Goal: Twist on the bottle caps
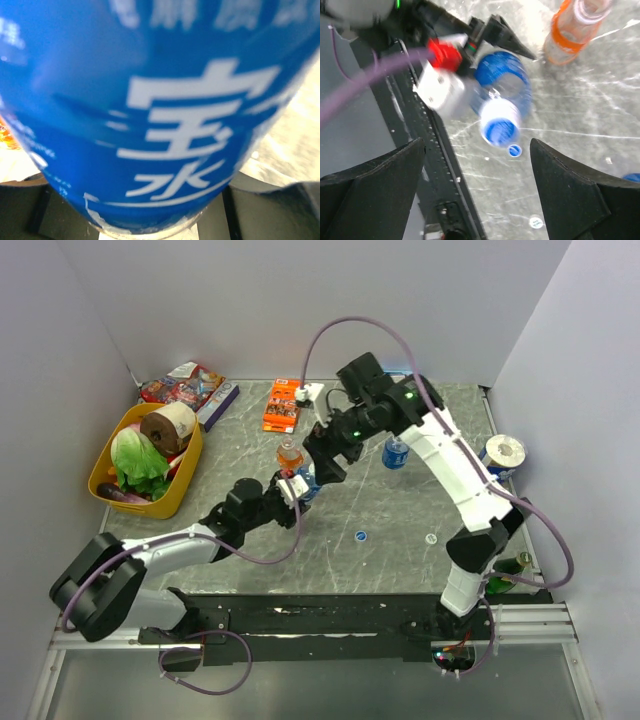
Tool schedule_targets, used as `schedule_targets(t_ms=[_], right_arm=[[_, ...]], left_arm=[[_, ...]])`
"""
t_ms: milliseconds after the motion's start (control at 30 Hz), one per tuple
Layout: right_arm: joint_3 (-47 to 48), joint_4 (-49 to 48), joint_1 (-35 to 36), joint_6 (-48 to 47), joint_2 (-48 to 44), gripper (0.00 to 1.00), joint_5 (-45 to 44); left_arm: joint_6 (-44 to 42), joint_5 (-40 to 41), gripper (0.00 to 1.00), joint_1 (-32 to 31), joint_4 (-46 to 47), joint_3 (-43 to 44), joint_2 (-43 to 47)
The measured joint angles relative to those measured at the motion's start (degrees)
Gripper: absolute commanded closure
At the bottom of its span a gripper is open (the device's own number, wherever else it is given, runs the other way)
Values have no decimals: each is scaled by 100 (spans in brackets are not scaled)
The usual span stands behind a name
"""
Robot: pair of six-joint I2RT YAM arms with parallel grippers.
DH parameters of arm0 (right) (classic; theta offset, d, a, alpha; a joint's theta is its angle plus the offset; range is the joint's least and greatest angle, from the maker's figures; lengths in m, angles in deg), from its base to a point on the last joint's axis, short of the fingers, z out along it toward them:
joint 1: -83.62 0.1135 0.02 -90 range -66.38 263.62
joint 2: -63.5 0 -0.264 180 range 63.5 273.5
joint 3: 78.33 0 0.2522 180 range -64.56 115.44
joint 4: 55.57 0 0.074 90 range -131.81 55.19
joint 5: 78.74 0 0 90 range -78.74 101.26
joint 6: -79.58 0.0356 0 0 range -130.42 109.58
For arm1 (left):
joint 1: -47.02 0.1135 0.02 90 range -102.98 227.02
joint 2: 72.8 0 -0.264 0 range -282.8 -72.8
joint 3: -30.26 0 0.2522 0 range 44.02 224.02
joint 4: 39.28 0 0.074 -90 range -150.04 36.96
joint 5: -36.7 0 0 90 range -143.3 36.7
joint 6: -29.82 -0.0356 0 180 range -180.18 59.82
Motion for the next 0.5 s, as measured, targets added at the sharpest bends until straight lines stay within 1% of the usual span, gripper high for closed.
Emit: schedule_targets(t_ms=[67, 133, 200, 267, 333, 367, 500], right_arm=[[-2, 0, -92, -205, -173, 15, 39], [-214, -114, -188, -636, -457, 19, 101], [-710, -286, -267, -1226, -929, 20, 192], [-1272, -511, -262, -1805, -1445, 21, 282], [-1779, -695, -83, -2559, -2015, 21, 315], [-1886, -728, 20, -2820, -2184, 21, 339], [-2004, -841, 586, -3845, -2588, 21, 450]], left_arm=[[4, -516, 99, 157, 0, -101, 170], [-24, -1075, 99, 286, -48, -153, 328], [-151, -1674, 99, 334, -168, -140, 420], [-240, -2015, 99, 356, -330, -105, 442], [-448, -2435, 99, 369, -660, 0, 442], [-531, -2605, 99, 380, -811, 61, 442], [-852, -3012, 99, 391, -1263, 319, 439]])
